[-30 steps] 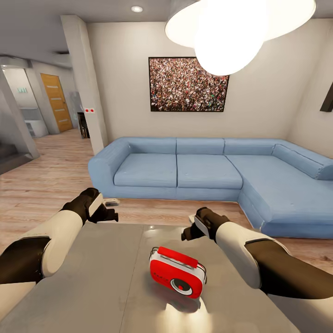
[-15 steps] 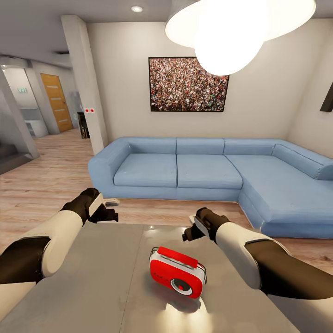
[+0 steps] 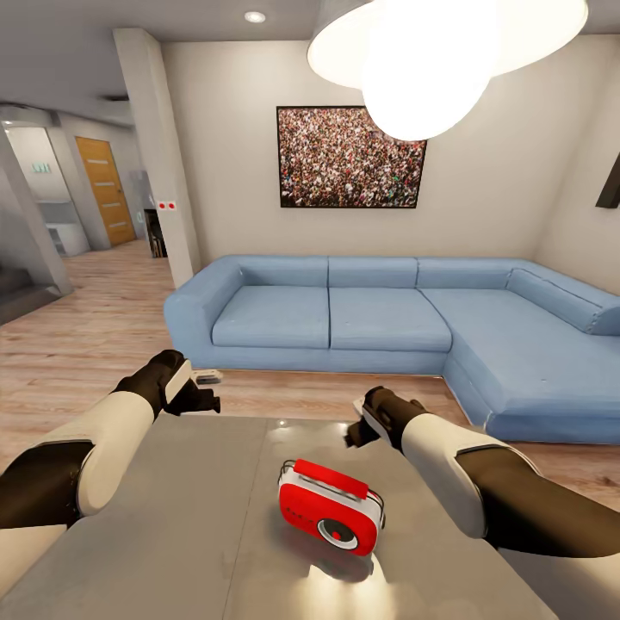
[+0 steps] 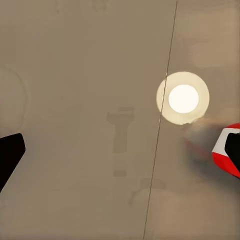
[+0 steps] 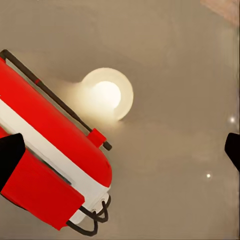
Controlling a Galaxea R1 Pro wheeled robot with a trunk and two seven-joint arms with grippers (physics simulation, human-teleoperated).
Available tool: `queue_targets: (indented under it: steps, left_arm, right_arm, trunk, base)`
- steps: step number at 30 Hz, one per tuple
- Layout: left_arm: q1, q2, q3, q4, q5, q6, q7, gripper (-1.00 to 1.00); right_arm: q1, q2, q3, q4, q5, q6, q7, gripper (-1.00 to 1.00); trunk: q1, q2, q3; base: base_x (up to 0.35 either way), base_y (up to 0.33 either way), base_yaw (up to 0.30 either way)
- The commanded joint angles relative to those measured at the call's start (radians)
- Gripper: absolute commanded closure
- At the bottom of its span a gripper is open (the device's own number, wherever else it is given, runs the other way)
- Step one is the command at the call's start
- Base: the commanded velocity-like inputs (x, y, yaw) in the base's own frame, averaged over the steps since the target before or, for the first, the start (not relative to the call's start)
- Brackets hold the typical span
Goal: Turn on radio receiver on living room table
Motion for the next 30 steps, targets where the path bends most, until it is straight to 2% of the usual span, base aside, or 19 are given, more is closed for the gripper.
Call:
queue_targets:
  steps: [1, 3, 15, 17, 30]
  left_arm:
    - [0.0, 0.0, 0.0, 0.0, 0.0, 0.0, 0.0, -1.0]
    - [0.0, 0.0, 0.0, 0.0, 0.0, 0.0, 0.0, -1.0]
    - [0.008, 0.0, 0.0, 0.0, 0.0, -0.001, 0.0, -1.0]
    - [0.015, 0.0, 0.0, -0.001, -0.001, -0.001, 0.0, -1.0]
    - [0.017, 0.0, 0.0, -0.002, -0.001, -0.002, 0.0, -1.0]
  right_arm:
    - [0.0, 0.0, 0.0, 0.0, 0.009, -0.002, 0.0, -1.0]
    - [0.0, 0.0, 0.0, 0.0, 0.033, -0.007, 0.0, -1.0]
    - [0.0, 0.0, 0.001, 0.0, 0.056, -0.016, 0.003, -1.0]
    - [0.0, 0.0, 0.001, 0.0, 0.081, -0.036, 0.003, -1.0]
    - [0.0, 0.0, 0.001, 0.001, 0.092, -0.047, 0.004, -1.0]
  trunk:
    - [0.0, 0.0, 0.0]
    - [0.0, 0.0, 0.0]
    - [0.0, 0.0, 0.0]
    - [0.0, 0.0, 0.0]
    - [0.0, 0.0, 0.0]
  base:
    - [0.0, 0.0, 0.0]
    - [0.0, 0.0, 0.0]
    - [0.0, 0.0, 0.0]
    - [0.0, 0.0, 0.0]
    - [0.0, 0.0, 0.0]
